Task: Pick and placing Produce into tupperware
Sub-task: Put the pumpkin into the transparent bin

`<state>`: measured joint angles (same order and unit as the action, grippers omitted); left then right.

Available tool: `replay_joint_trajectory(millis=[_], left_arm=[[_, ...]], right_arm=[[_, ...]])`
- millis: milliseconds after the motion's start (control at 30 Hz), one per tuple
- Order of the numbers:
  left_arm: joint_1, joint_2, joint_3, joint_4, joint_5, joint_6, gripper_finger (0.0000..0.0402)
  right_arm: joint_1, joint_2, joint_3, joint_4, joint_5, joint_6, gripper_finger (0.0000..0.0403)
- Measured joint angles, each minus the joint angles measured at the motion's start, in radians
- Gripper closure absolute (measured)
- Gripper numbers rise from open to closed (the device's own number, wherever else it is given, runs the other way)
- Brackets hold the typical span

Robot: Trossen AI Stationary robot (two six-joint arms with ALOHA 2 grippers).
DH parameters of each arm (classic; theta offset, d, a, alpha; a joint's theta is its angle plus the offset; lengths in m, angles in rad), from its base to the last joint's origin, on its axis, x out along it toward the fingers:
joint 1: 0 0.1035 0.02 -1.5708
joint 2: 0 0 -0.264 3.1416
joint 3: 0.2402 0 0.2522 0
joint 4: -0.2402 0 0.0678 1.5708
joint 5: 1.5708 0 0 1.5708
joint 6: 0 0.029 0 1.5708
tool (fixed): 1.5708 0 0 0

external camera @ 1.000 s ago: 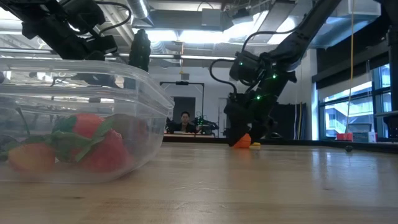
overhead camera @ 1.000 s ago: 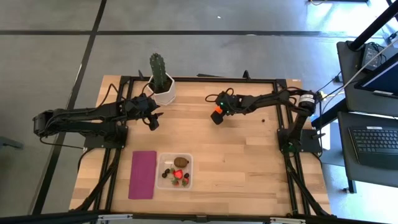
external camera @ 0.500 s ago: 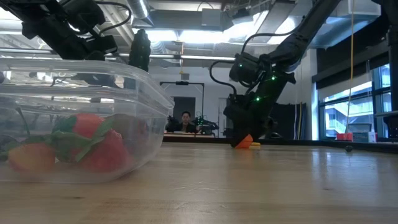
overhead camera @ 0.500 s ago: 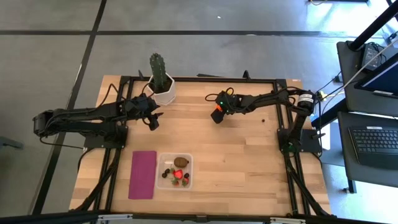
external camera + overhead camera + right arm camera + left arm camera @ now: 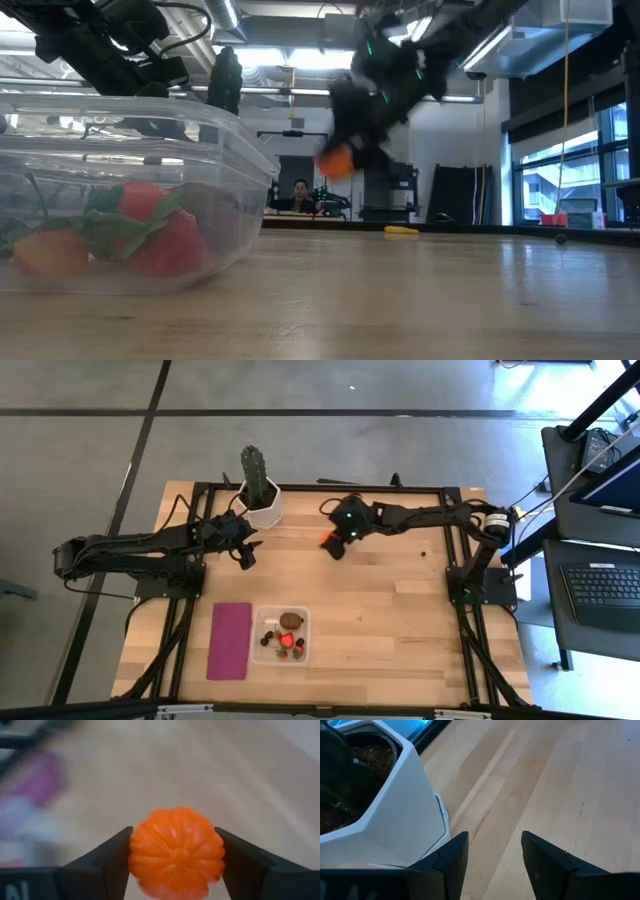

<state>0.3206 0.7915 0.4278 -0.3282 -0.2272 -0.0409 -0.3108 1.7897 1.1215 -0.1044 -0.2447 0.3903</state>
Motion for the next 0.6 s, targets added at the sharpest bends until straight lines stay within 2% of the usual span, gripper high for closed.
replay_joint_trajectory(millis=[67, 200, 400, 500, 600], left_arm=[[0.0, 0.0, 0.0, 0.0, 0.0, 0.0, 0.0225], [0.0, 0.0, 0.0, 0.0, 0.0, 0.0, 0.0225], [0.0, 0.0, 0.0, 0.0, 0.0, 0.0, 0.0225], [0.0, 0.0, 0.0, 0.0, 0.0, 0.0, 0.0225], [0.0, 0.0, 0.0, 0.0, 0.0, 0.0, 0.0225]], right_arm=[[0.039, 0.0, 0.09, -0.001, -0.05, -0.014, 0.0156], [0.137, 0.0, 0.294, -0.114, -0.034, -0.098, 0.0152], [0.299, -0.001, 0.581, -0.353, 0.144, -0.245, 0.0152], [0.365, -0.002, 0.658, -0.382, 0.225, -0.277, 0.0151], [0.411, -0.002, 0.682, -0.374, 0.258, -0.287, 0.0151]])
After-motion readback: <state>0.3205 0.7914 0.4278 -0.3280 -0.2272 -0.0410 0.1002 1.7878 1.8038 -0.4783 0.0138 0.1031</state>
